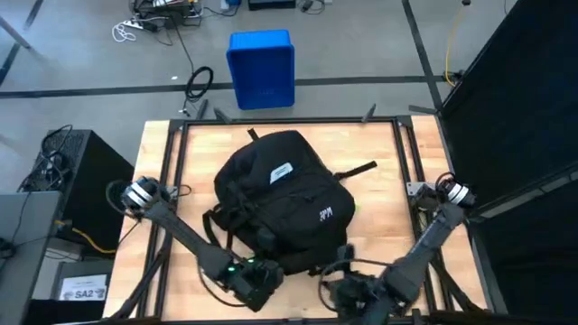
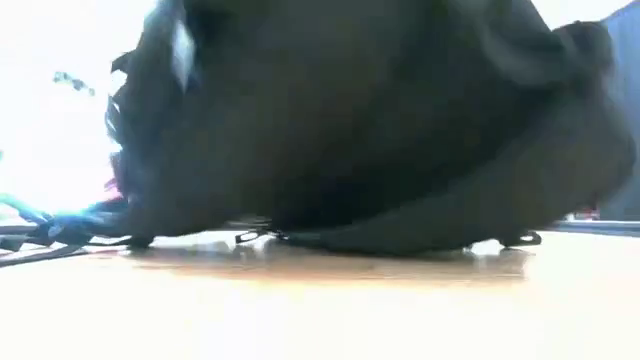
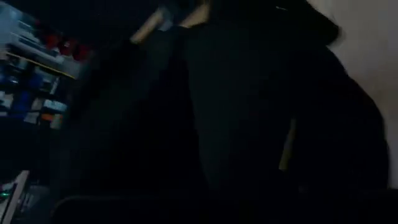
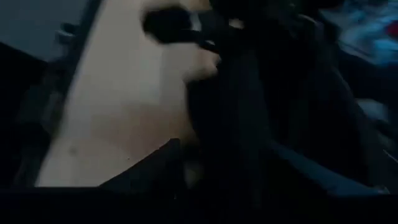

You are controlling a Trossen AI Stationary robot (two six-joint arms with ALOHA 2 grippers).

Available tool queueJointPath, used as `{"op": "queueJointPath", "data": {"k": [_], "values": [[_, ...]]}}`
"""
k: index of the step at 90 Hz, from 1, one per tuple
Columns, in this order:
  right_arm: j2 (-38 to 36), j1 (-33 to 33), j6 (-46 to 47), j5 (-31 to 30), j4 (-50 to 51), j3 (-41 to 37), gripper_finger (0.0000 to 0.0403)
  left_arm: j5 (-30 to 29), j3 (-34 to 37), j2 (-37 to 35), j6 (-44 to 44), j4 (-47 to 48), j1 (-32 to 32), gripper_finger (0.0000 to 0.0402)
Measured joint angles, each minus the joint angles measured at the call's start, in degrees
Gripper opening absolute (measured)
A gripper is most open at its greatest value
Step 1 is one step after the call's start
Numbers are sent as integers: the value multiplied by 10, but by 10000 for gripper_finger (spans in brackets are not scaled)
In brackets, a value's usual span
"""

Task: Unpack backpack
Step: Close the backpack

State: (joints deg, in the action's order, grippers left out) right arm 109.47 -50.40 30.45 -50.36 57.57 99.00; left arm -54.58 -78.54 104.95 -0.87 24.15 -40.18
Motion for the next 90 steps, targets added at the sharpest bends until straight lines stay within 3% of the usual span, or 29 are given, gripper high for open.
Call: {"op": "queueJointPath", "data": {"k": [21,32,52,69,79,90], "values": [[-1,-34,293,-29,246,-22,166,-60,1,-123,36,87,-38,0],[-1,-29,385,-24,290,-87,163,-75,1,-180,38,108,-50,0],[0,-3,475,-31,253,-239,170,-79,1,-256,11,109,-70,0],[0,3,570,-135,202,-326,176,-80,1,-297,9,113,-80,0],[0,7,564,-175,119,-352,175,-80,1,-308,8,113,-80,0],[0,-3,510,-178,28,-361,174,-80,0,-317,-5,112,-80,0]]}}
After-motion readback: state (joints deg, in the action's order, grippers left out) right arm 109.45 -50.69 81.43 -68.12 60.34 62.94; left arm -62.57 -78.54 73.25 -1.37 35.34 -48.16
